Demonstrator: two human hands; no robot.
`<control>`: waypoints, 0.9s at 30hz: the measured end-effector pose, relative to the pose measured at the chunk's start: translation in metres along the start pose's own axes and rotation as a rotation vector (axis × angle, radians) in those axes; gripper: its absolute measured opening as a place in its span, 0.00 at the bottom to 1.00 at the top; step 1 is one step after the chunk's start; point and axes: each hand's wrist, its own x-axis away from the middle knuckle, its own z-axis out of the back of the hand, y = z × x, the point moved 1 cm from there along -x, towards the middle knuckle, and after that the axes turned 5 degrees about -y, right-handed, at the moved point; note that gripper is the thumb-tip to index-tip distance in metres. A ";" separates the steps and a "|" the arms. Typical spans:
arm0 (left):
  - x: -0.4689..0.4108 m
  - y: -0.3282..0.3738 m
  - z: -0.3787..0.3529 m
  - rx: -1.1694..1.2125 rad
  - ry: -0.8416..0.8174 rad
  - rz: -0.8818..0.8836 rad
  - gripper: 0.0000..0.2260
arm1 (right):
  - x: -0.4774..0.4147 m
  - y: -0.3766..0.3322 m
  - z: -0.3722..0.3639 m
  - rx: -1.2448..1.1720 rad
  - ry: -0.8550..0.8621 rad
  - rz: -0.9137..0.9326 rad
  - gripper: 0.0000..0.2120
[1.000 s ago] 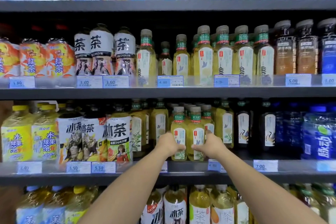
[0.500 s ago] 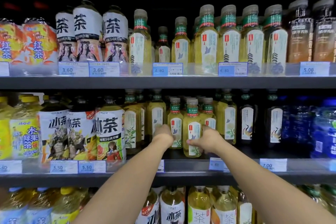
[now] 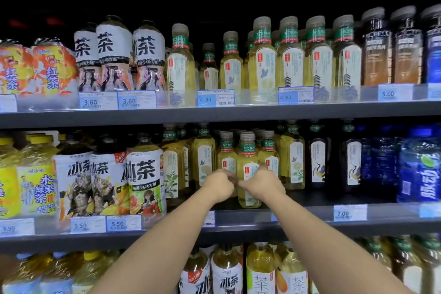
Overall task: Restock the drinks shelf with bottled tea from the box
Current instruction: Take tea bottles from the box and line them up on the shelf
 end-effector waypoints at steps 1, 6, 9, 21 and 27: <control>0.002 -0.002 0.000 -0.024 -0.012 -0.018 0.17 | 0.001 0.003 0.004 0.005 0.007 -0.022 0.42; 0.006 0.003 -0.003 -0.145 -0.052 -0.025 0.21 | 0.006 0.033 0.038 0.059 0.032 -0.103 0.33; 0.005 0.005 -0.007 -0.192 -0.106 -0.041 0.22 | 0.002 0.050 0.048 0.040 0.028 -0.089 0.29; 0.001 -0.004 -0.003 -0.240 -0.032 0.020 0.15 | 0.006 0.049 0.050 -0.008 -0.031 0.000 0.33; 0.062 0.021 0.006 -0.190 0.129 -0.094 0.10 | 0.062 0.039 0.070 -0.089 0.202 0.129 0.17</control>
